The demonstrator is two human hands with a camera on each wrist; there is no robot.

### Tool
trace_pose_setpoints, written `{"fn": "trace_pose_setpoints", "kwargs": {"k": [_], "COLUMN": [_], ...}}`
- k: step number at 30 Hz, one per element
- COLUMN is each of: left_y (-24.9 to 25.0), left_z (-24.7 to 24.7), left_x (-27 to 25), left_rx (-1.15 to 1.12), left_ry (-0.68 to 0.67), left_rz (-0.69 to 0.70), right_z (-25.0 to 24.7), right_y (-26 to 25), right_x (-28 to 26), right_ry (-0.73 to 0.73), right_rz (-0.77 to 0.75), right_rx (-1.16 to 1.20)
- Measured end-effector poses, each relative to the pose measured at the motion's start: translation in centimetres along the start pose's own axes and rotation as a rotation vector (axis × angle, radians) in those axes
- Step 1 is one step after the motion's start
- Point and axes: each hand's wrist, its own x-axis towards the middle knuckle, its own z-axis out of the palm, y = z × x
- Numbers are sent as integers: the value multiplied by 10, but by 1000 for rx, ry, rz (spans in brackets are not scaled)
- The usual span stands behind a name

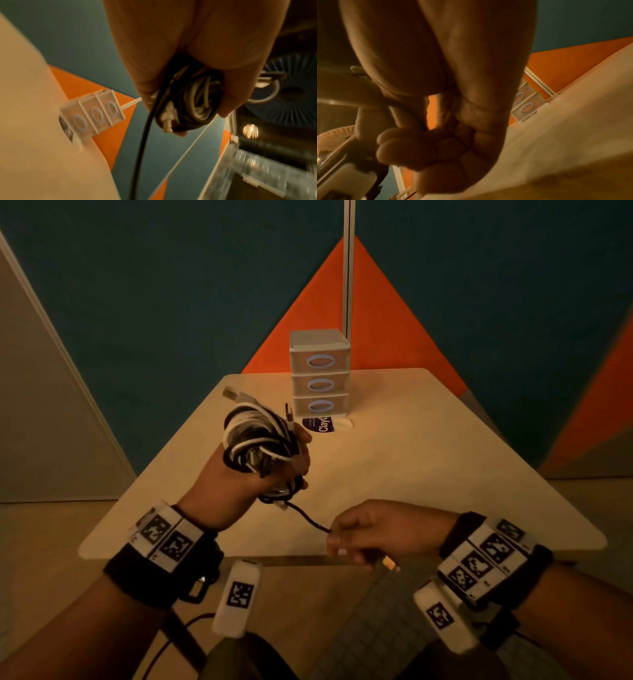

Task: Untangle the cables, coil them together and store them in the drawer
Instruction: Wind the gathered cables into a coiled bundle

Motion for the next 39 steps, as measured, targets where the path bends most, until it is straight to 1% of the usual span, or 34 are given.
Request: {"fn": "trace_pose_setpoints", "kwargs": {"k": [2,4,7,9,11,12,13,15,19,20,21,22,24,27,28,29,31,33,35,36,37,39], "left_y": [-2,-4,-13,-17,-18,-18,-18,-18,-18,-18,-18,-20,-23,-25,-25,-24,-22,-21,-21,-21,-21,-21], "left_z": [-7,-9,-3,1,8,13,16,19,18,17,16,15,14,19,24,28,35,36,35,34,33,32], "left_x": [-3,-7,-11,-11,-10,-10,-10,-10,-13,-13,-13,-12,-10,-12,-13,-13,-13,-13,-14,-15,-15,-15], "left_rx": [150,300,460,593,750,788,800,784,778,739,698,668,637,594,587,578,543,531,539,556,571,590], "left_ry": [-43,-112,-173,-196,-245,-273,-287,-270,-207,-200,-209,-226,-257,-291,-308,-319,-309,-265,-217,-208,-209,-221], "left_rz": [-22,-48,-109,-75,-20,-16,-26,-55,-66,-99,-144,-185,-254,-298,-298,-297,-299,-290,-292,-294,-296,-294], "right_z": [-8,-16,-18,-16,-15,-15,-15,-16,-21,-24,-24,-24,-19,-9,-7,-5,-2,0,-2,-3,-4,-4], "right_y": [-1,-6,-13,-17,-19,-20,-21,-22,-15,-13,-11,-10,-10,-10,-10,-11,-14,-16,-14,-13,-13,-14], "right_x": [-8,-15,-18,-15,-12,-13,-14,-17,-26,-27,-29,-30,-29,-24,-21,-19,-17,-16,-12,-11,-10,-6], "right_ry": [70,130,150,164,175,170,157,122,52,49,74,126,299,597,663,697,704,734,812,827,800,635], "right_rz": [20,6,7,25,25,21,15,1,-70,-102,-143,-199,-305,-420,-449,-470,-506,-513,-462,-420,-379,-338], "right_rx": [11,6,-5,-10,2,10,21,62,346,368,338,271,152,89,56,22,-19,-62,-112,-109,-77,44]}}
